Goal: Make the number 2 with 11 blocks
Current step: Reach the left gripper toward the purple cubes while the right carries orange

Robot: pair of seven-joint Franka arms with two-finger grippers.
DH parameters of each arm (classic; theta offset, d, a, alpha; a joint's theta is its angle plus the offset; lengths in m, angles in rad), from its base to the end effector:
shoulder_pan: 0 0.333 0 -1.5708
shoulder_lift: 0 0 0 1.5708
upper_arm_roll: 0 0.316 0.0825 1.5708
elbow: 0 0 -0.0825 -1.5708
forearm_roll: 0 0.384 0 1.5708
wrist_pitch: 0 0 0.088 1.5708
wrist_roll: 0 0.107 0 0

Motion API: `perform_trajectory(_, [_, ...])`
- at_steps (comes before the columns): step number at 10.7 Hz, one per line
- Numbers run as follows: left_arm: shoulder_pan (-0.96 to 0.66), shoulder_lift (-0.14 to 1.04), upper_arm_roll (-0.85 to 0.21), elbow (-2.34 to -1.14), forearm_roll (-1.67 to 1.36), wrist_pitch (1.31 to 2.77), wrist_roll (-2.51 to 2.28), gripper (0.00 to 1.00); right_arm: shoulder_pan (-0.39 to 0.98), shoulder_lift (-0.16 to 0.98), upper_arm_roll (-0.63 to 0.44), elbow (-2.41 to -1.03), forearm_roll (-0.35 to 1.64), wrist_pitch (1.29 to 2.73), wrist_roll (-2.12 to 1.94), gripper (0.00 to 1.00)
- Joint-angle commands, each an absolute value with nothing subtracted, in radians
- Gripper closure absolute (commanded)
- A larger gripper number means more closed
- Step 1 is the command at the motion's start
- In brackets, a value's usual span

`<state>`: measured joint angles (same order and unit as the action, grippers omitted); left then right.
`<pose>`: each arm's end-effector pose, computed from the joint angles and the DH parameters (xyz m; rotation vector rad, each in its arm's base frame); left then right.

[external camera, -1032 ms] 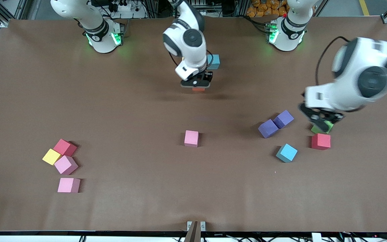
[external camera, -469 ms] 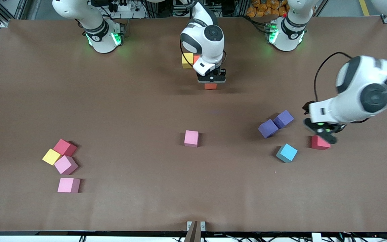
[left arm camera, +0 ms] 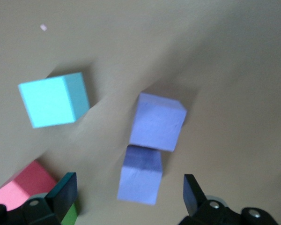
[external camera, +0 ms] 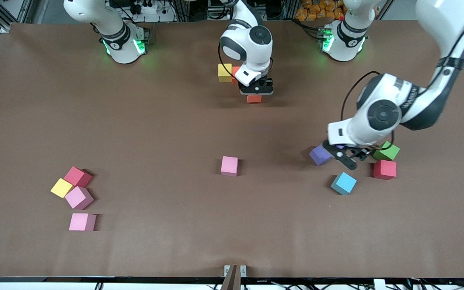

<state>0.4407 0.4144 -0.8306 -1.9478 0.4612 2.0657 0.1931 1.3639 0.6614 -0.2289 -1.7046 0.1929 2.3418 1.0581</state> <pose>0.5654 -0.1828 0.3177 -2.7926 1.2024 0.1819 0.2680 0.6187 0.2157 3.1389 -0.0182 0.0015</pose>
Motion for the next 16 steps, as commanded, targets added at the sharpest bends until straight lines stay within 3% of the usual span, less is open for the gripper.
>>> perform_trajectory(1, [0.37, 0.435, -0.833, -1.98, 0.602, 2.089, 0.027, 0.0, 1.394, 0.687, -0.242, -1.686, 0.176, 2.336, 1.103, 0.92])
perform_trajectory(14, [0.38, 0.578, -0.828, -2.036, 0.813, 2.177, -0.051, 0.0, 1.45, 0.689, -0.241, -1.727, 0.175, 2.362, 1.163, 0.92])
perform_trajectory(15, [0.382, 0.587, -0.828, -2.036, 0.831, 2.181, -0.051, 0.0, 1.448, 0.689, -0.241, -1.73, 0.175, 2.365, 1.163, 0.87])
perform_trajectory(16, [0.387, 0.598, -0.828, -2.036, 0.842, 2.19, -0.051, 0.0, 1.444, 0.689, -0.239, -1.729, 0.176, 2.364, 1.163, 0.67])
